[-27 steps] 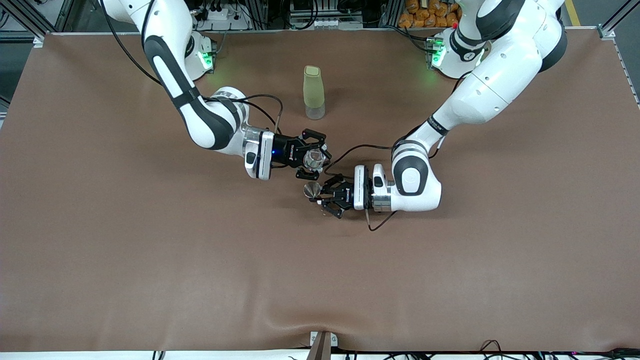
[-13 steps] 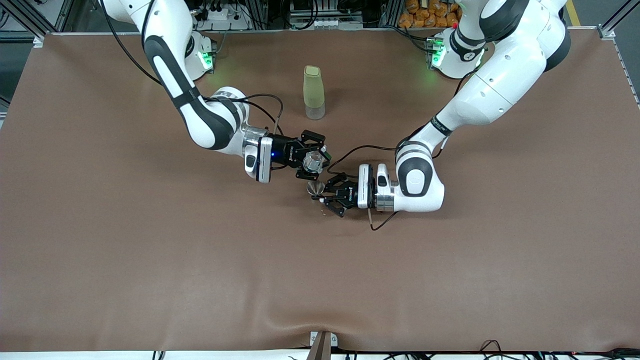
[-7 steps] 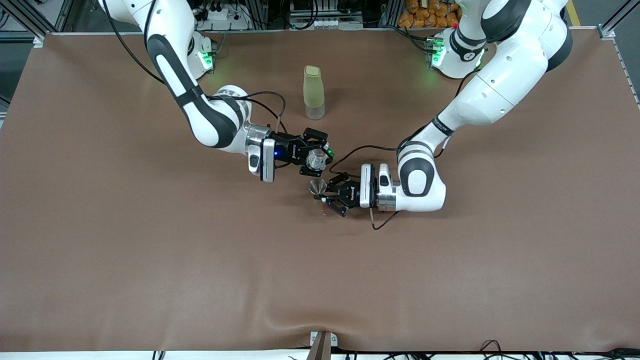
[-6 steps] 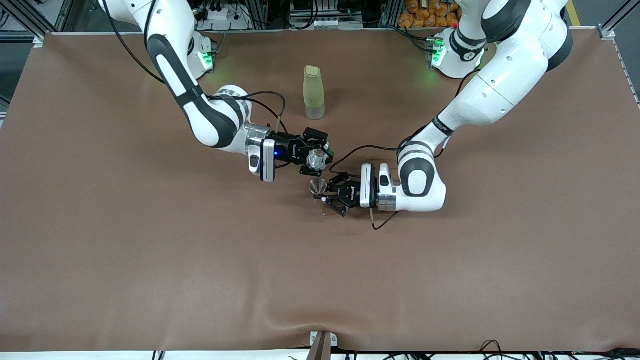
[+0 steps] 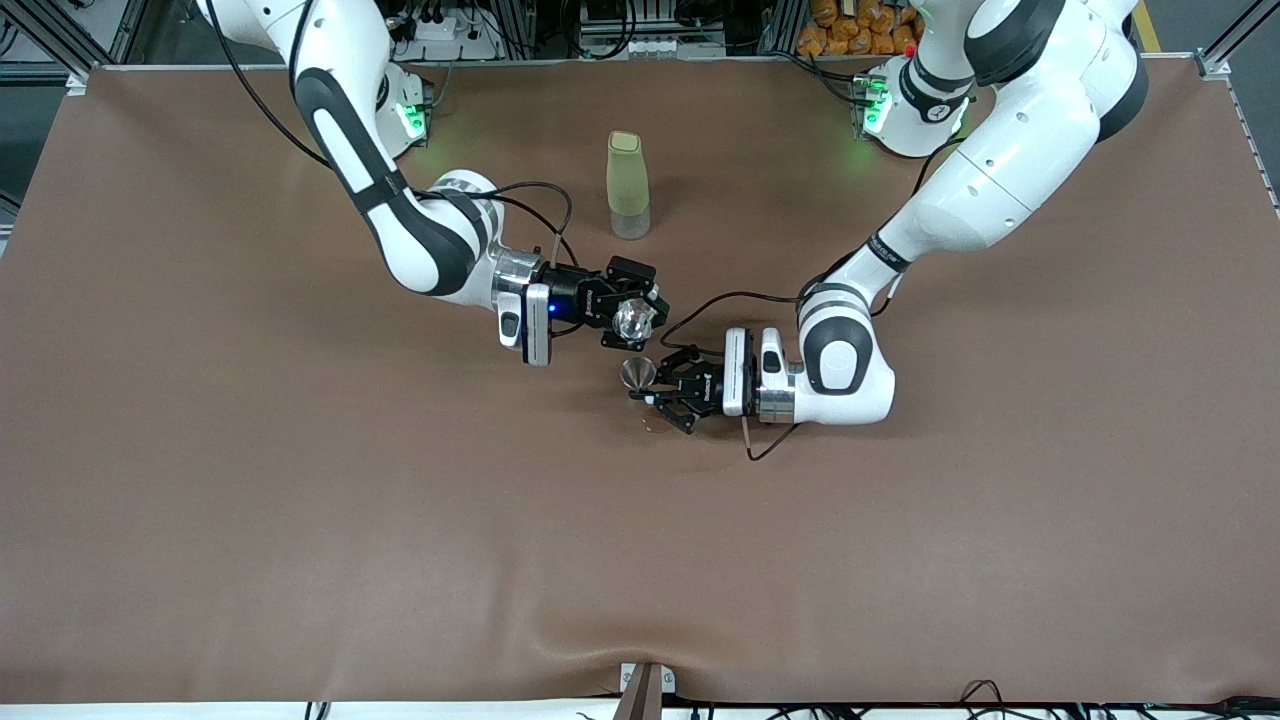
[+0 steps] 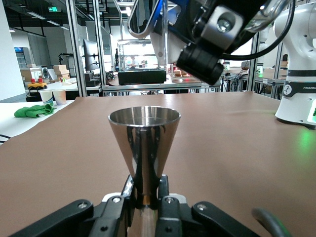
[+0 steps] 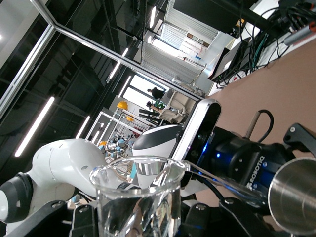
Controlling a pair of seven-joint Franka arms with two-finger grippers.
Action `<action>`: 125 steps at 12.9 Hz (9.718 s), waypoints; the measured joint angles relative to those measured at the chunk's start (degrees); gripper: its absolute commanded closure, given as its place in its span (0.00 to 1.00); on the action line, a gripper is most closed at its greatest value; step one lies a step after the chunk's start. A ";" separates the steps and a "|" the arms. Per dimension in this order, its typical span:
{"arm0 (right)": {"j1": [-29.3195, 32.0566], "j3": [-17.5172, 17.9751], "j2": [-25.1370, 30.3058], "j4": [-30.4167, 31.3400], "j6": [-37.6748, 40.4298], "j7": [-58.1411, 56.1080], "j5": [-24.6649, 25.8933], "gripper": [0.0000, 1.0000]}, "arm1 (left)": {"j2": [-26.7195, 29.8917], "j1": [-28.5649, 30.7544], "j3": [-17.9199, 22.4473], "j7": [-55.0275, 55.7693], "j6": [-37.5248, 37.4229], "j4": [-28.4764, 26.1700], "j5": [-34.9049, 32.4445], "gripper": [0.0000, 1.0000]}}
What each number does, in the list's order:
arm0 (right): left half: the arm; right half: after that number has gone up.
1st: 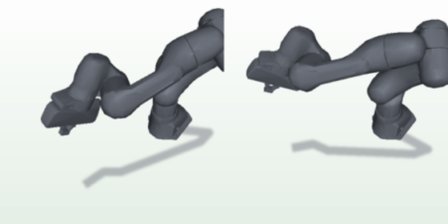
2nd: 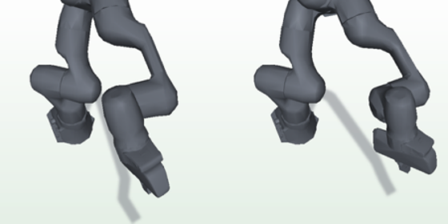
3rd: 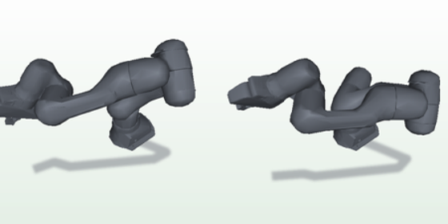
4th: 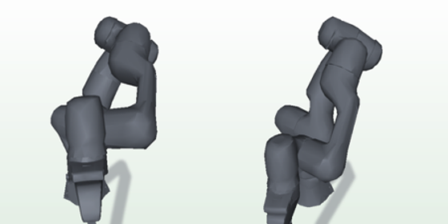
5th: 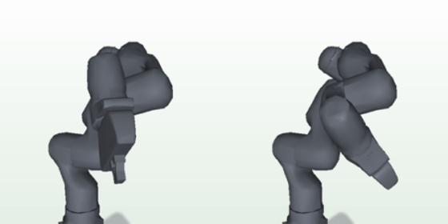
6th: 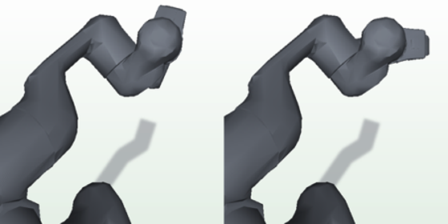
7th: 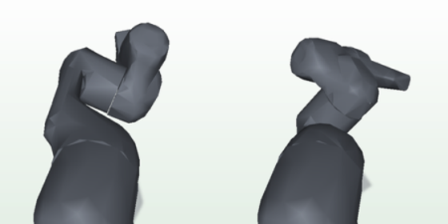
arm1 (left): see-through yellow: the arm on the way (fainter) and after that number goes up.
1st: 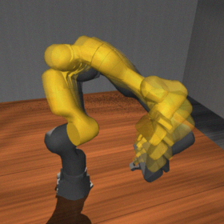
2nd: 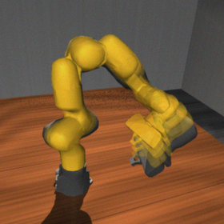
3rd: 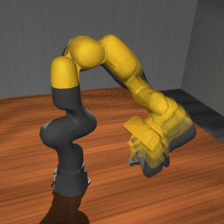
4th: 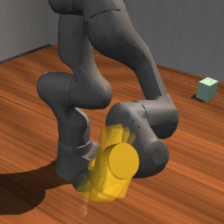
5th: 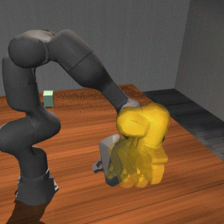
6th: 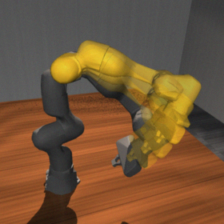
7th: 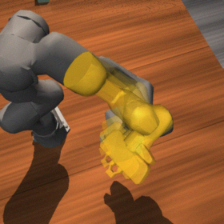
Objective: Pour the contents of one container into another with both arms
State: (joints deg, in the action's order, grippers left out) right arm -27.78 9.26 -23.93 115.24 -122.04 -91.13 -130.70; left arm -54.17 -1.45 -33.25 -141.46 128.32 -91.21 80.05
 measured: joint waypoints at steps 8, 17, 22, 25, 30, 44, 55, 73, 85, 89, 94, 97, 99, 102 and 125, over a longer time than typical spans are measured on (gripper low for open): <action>-0.17 0.39 0.00 -0.02 -0.01 3.85 0.00 1.00 | 0.08 0.11 -0.23 -0.03 -0.09 -0.05 0.00 1.00; 1.47 -0.45 2.31 -1.74 -1.80 -37.45 1.57 1.00 | 0.08 0.04 -0.31 -0.06 -0.11 -0.27 0.00 1.00; 8.97 -0.74 3.43 -1.73 -1.74 -49.62 8.81 1.00 | 0.08 2.29 -0.23 -0.06 -3.02 -0.28 0.00 1.00; 17.08 -0.97 3.76 -1.51 4.64 -50.03 20.12 1.00 | 0.08 7.53 -0.02 -0.06 -8.99 -0.31 -2.16 1.00; 33.08 -1.37 2.20 0.79 23.39 -50.23 39.44 1.00 | 0.09 18.75 0.21 2.69 -19.37 -0.37 -16.31 1.00; 42.01 -11.77 -19.03 1.34 36.18 -66.05 53.49 1.00 | 0.09 42.69 8.71 4.19 -34.92 1.54 -33.90 1.00; 42.15 -12.71 -23.75 -4.59 29.94 -67.66 53.47 1.00 | -2.01 45.21 13.61 4.12 -35.18 1.97 -33.89 1.00; 42.14 -18.69 -25.17 -7.59 31.13 -62.35 60.74 0.00 | -3.35 46.12 15.31 2.29 -35.48 2.58 -33.83 0.00; 33.03 -31.60 1.96 -10.46 31.55 7.94 90.72 0.00 | 10.26 44.34 19.06 43.39 -37.06 16.84 -48.18 0.00; 24.33 -36.28 11.45 -13.88 33.56 34.57 102.15 0.00 | 24.64 33.63 18.82 73.20 -36.79 17.55 -58.72 0.00; 23.90 -30.08 15.48 -26.09 41.13 60.07 115.58 0.00 | 36.54 15.90 18.41 114.30 -36.55 17.26 -74.73 0.00; 28.06 -20.52 16.76 -29.08 42.43 70.04 121.91 0.00 | 40.29 11.42 16.03 130.79 -37.23 16.17 -77.02 0.00; 29.99 -16.32 17.01 -30.99 43.73 75.37 123.98 0.00 | 41.45 11.54 14.26 135.39 -39.07 15.90 -79.14 0.00; 34.01 -10.48 17.10 -31.83 44.12 79.39 125.89 0.00 | 43.62 11.57 12.72 143.20 -42.25 15.81 -80.40 0.00; 32.76 -11.28 17.13 -33.44 40.70 82.27 129.57 0.00 | 54.17 2.70 29.22 144.55 -43.69 7.33 -82.13 0.00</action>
State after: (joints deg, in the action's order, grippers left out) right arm 4.98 -2.02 -6.80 81.80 -81.34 -8.86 -1.13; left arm 0.00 1.25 -4.03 3.09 84.64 -83.89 -2.09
